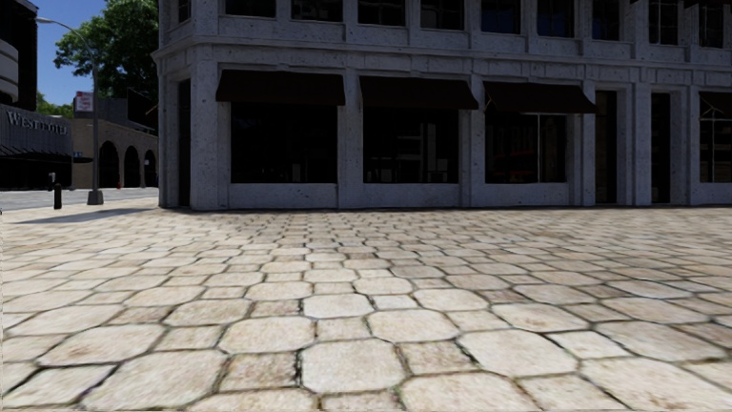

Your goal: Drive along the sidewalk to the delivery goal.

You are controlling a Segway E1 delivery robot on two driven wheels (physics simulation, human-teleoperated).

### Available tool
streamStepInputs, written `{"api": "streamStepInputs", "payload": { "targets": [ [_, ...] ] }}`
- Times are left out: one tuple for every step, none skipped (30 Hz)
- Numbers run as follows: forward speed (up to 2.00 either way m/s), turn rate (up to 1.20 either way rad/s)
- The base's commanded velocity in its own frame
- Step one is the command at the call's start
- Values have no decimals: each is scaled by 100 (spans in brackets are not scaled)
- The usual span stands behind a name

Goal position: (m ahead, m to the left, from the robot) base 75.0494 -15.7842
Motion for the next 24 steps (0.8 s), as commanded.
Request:
{"api": "streamStepInputs", "payload": {
  "targets": [
    [200,0],
    [200,0],
    [200,0],
    [200,0],
    [200,0],
    [200,0],
    [200,0],
    [200,0],
    [200,0],
    [200,0],
    [200,0],
    [200,0],
    [200,0],
    [200,0],
    [200,0],
    [200,0],
    [200,0],
    [200,0],
    [200,0],
    [200,0],
    [200,0],
    [200,0],
    [200,0],
    [200,0]
  ]
}}
